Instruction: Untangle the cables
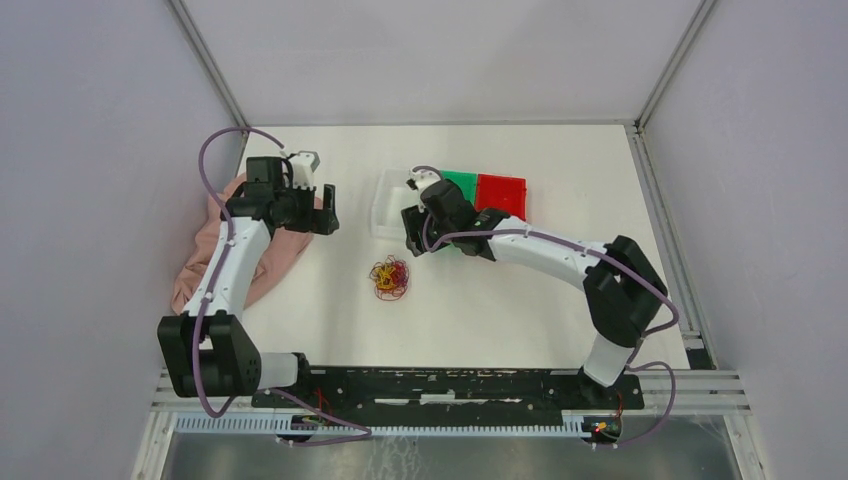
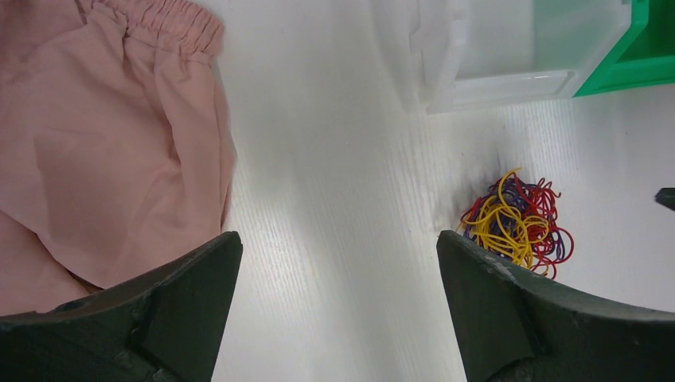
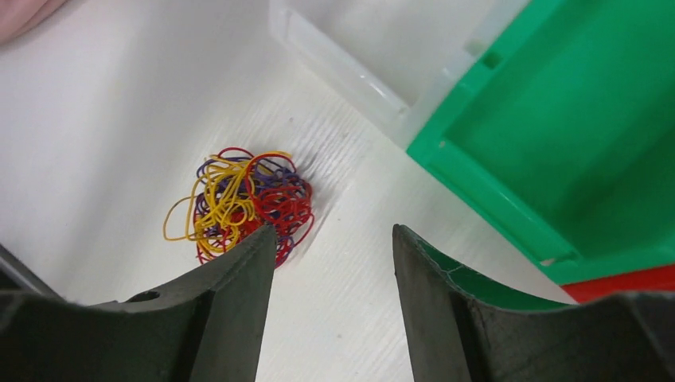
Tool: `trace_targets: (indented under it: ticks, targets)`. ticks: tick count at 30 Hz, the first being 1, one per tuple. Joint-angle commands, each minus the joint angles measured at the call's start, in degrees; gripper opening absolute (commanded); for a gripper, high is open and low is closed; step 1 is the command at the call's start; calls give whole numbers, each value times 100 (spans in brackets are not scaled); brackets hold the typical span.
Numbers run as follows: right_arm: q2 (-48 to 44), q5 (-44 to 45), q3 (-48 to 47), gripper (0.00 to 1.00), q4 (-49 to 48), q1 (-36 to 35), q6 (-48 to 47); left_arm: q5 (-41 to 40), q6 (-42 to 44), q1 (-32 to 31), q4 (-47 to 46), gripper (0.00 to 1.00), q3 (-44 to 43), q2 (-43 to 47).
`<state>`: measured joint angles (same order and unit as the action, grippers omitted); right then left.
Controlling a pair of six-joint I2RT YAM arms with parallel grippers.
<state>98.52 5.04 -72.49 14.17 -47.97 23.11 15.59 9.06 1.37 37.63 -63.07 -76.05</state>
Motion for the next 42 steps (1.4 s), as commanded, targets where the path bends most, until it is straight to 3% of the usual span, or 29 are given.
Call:
trace_targets:
  ticks: [1,6,12,18,26,32,42]
  targets:
    - [355,-859,-521,61,-91,-85,-147,213,187,-18,88,100,-63,247]
    - [818,-1312,-742,61,-99,-333,-172,343,253,-13,131,100,-63,257]
    - [1294,-1264,-940,58,-172,-423,-61,375,284,-19,171,100,-36,298]
    - [1627,-1058,-1345,34,37,-448,-103,417,281,-9,175,100,35,336]
    - [1226,-1062,-1352,9,86,-480,-116,781,302,-14,184,99,123,404]
    - [911,-1224,-1307,0,18,-480,-75,1343,346,-15,188,99,308,568]
    - [395,-1939,-1389,0,-265,-485,241,2345,1397,-14,582,99,629,1122]
